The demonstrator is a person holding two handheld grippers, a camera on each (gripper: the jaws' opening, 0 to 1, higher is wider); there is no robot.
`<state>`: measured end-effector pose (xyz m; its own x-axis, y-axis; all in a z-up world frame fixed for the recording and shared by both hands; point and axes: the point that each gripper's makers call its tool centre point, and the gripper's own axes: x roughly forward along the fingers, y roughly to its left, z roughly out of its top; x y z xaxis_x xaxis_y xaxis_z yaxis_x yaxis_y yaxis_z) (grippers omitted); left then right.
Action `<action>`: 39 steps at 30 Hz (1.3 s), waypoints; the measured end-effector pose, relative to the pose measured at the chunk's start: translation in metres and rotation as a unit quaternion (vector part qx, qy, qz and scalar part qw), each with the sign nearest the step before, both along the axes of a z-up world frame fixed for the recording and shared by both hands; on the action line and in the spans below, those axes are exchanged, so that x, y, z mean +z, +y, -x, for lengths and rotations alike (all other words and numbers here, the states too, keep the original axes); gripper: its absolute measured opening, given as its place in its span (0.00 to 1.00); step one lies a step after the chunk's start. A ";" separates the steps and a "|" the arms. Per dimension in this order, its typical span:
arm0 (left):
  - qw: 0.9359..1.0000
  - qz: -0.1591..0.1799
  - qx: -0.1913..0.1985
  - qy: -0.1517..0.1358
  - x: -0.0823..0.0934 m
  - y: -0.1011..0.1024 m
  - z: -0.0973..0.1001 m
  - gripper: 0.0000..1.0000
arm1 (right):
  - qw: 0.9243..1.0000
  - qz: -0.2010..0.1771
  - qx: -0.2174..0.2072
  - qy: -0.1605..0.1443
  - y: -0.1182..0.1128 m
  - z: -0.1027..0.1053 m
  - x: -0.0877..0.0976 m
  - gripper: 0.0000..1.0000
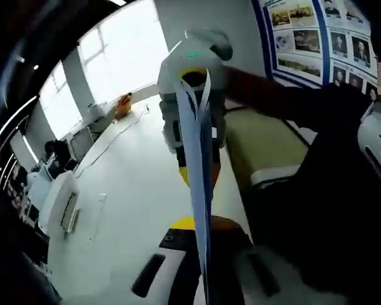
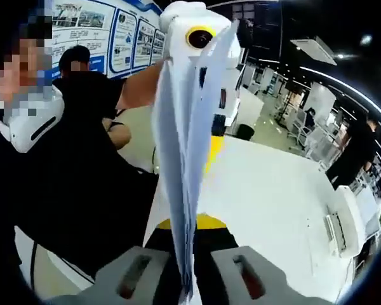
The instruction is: Organize the stack of printing papers by aligning and flattening the scattered papers on the table
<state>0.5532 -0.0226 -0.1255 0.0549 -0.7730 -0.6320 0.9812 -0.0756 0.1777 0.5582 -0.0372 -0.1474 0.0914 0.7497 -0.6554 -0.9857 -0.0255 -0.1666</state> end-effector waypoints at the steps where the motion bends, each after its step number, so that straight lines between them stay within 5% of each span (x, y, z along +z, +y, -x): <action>1: 1.000 0.002 0.000 0.005 0.000 0.000 0.000 0.05 | 1.000 -0.001 -0.003 -0.002 0.000 0.000 0.000 0.00; 6: 1.000 0.027 -0.005 -0.011 0.006 -0.002 -0.002 0.07 | 1.000 -0.006 -0.014 -0.001 -0.005 0.001 0.005 0.00; 11: 0.997 0.066 0.009 -0.042 0.022 0.010 -0.017 0.23 | 0.999 -0.017 -0.039 -0.009 -0.018 -0.005 0.012 0.00; 17: 0.992 0.118 0.027 -0.042 0.039 0.027 -0.034 0.35 | 0.997 -0.058 -0.055 -0.012 -0.032 -0.005 0.029 0.00; 27: 0.968 0.238 0.057 -0.057 0.048 0.060 -0.036 0.62 | 0.988 -0.128 -0.082 -0.005 -0.050 -0.008 0.047 0.00; 31: 0.944 0.315 0.080 -0.064 0.058 0.076 -0.045 0.72 | 0.985 -0.156 -0.080 -0.001 -0.052 -0.002 0.050 0.00; 34: 0.910 0.400 0.095 -0.055 0.071 0.087 -0.050 0.75 | 0.982 -0.174 -0.078 0.003 -0.052 -0.001 0.050 0.00; 39: 0.898 0.431 0.085 -0.031 0.054 0.086 -0.054 0.79 | 0.966 -0.248 -0.066 0.019 -0.050 -0.003 0.053 0.00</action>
<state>0.6072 0.0639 -0.0716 0.2327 -0.9508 0.2046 0.9518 0.2659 0.1531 0.5607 -0.0874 -0.0947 0.1905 0.9559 -0.2235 -0.9806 0.1743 -0.0901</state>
